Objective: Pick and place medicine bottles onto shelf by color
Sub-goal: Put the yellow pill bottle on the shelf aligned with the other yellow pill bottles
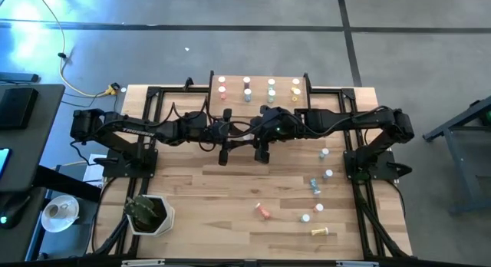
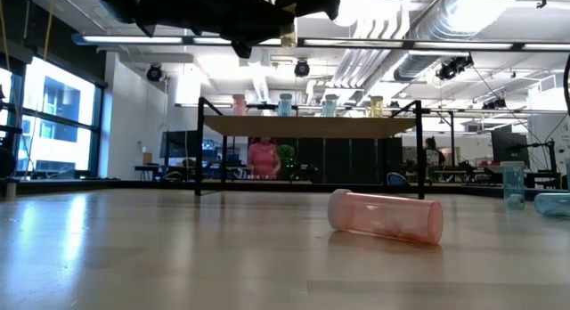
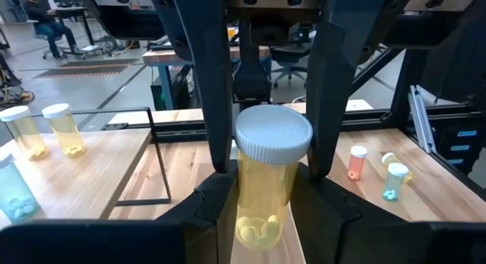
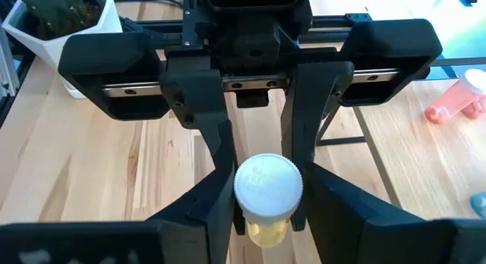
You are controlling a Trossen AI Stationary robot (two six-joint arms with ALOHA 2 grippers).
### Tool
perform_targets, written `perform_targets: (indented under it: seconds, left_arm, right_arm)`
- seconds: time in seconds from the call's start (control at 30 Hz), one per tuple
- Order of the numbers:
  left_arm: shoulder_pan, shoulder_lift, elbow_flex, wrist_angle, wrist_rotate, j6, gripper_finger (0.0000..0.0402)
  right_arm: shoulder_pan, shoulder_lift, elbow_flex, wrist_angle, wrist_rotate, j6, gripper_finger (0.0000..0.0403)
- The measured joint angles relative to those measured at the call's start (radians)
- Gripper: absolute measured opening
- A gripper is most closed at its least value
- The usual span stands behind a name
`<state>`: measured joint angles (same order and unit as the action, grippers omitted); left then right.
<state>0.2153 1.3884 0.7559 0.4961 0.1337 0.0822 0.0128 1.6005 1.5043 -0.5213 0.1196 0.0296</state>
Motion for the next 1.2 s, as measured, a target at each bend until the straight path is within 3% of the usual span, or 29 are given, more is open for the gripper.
perform_targets:
  seconds: [0.8,1.2]
  left_arm:
    - [0.000,0.000,0.000,0.001,0.000,0.000,0.0100]
    - [0.000,0.000,0.000,0.002,0.000,0.001,0.0148]
  right_arm:
    - [0.000,0.000,0.000,-0.005,0.000,0.000,0.0117]
    - [0.000,0.000,0.000,-0.006,0.000,0.000,0.0117]
